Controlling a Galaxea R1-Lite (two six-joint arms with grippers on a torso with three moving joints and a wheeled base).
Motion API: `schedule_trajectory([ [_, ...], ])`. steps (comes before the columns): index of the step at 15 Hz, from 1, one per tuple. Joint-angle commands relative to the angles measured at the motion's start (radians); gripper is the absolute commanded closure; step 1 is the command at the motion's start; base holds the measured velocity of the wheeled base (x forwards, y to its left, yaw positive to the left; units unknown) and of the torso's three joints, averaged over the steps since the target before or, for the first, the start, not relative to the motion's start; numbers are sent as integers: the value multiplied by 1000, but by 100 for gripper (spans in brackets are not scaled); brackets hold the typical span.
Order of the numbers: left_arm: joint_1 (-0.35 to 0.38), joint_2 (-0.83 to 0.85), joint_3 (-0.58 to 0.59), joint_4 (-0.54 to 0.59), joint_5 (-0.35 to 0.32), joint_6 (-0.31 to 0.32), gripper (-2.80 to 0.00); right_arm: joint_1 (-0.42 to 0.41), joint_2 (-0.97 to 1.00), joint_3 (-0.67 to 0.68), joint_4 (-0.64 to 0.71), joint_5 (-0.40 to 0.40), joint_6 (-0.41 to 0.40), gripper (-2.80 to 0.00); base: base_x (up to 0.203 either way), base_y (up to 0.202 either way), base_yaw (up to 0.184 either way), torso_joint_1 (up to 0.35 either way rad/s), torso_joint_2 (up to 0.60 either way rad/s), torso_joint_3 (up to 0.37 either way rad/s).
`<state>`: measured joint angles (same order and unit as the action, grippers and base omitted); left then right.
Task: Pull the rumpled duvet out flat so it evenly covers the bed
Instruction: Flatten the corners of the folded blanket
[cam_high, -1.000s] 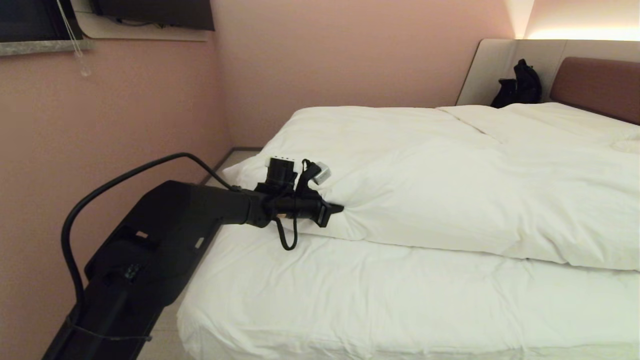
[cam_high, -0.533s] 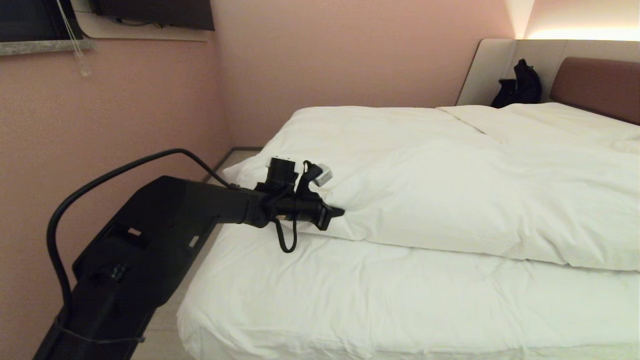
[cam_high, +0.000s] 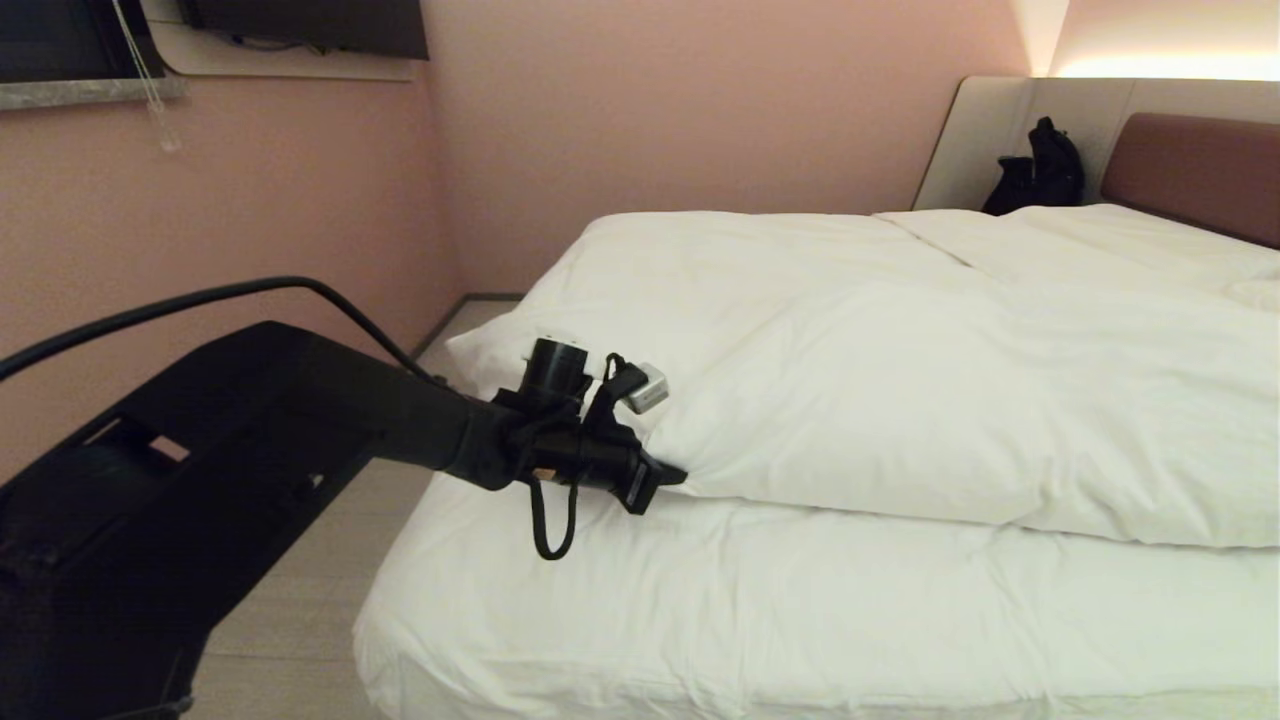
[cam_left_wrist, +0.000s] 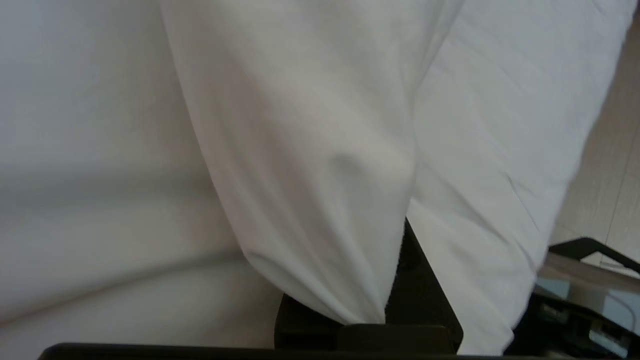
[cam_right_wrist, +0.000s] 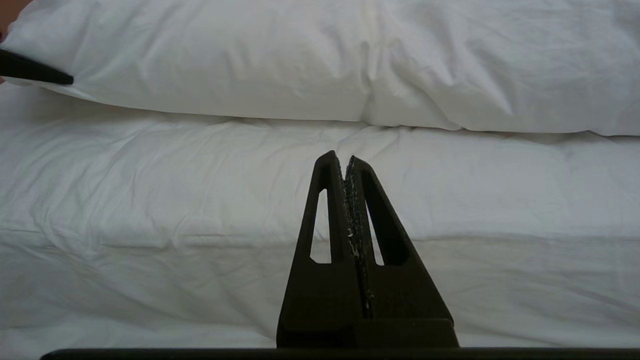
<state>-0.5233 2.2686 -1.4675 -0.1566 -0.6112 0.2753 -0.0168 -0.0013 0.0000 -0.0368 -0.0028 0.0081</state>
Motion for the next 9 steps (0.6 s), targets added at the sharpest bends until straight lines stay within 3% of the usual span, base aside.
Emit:
schedule_trajectory([
  [1, -27, -91, 101, 7, -11, 22, 0, 0, 1, 0, 0, 0, 0, 0, 0, 0, 0, 0, 0, 0],
  [4, -62, -115, 189, 5, 8, 60, 0, 0, 1, 0, 0, 0, 0, 0, 0, 0, 0, 0, 0, 0],
  [9, -69, -104, 210, 2, 13, 61, 0, 0, 1, 0, 0, 0, 0, 0, 0, 0, 0, 0, 0, 0],
])
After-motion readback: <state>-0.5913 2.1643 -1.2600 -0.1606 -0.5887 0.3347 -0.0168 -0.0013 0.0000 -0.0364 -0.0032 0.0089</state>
